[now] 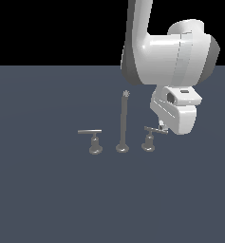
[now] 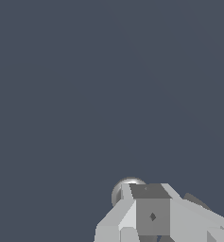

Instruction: Turn on the faucet by rotating a designated handle.

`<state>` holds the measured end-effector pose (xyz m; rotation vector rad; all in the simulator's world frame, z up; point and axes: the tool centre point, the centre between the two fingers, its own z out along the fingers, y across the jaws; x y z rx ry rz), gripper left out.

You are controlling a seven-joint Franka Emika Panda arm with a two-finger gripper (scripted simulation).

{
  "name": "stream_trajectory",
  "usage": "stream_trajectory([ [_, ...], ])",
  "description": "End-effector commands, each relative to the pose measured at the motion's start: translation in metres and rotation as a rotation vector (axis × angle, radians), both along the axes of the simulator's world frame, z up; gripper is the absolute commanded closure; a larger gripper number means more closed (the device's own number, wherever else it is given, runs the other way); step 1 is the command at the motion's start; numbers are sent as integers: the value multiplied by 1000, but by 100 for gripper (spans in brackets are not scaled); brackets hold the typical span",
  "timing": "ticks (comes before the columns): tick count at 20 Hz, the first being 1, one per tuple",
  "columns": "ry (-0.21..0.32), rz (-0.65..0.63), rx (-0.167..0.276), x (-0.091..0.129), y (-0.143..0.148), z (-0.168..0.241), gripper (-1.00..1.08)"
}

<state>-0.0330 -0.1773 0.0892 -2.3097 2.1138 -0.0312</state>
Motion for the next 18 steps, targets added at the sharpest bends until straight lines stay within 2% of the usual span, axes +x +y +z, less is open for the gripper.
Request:
stream_trajectory([
  [1,19,-6,6,-18,0,0,108],
  [5,22,-10,6,-34,0,0,108],
  [7,10,-13,1,-25,-4,0,108],
  [18,21,-10,5,-54,30,0,108],
])
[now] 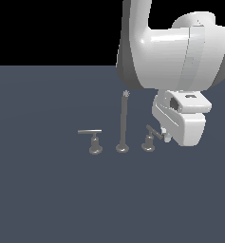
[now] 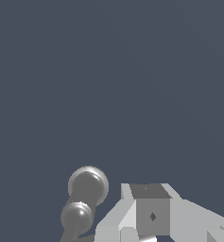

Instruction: Turn on the faucet by rotating a designated handle.

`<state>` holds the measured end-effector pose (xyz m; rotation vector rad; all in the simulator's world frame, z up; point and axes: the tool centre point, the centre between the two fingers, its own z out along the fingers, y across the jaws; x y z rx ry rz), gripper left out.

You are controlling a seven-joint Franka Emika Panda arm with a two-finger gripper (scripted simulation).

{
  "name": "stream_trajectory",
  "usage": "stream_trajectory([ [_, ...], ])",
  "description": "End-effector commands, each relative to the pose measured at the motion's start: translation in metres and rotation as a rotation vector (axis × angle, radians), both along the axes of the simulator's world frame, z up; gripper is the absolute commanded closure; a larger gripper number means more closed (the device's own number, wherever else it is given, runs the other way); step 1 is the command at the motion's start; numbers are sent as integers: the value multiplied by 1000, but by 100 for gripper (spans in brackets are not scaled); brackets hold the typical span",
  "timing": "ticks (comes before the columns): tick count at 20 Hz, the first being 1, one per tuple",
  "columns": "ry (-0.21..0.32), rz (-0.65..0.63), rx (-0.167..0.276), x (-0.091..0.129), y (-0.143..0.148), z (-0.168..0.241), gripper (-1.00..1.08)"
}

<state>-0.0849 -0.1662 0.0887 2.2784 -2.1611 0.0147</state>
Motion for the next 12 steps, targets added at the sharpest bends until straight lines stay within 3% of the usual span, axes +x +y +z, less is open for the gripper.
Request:
stream_trajectory([
  [1,5,26,7,-2,19,0,108],
  [2,1,0,1,-2,2,0,108],
  [12,6,25,7,3,59,0,108],
])
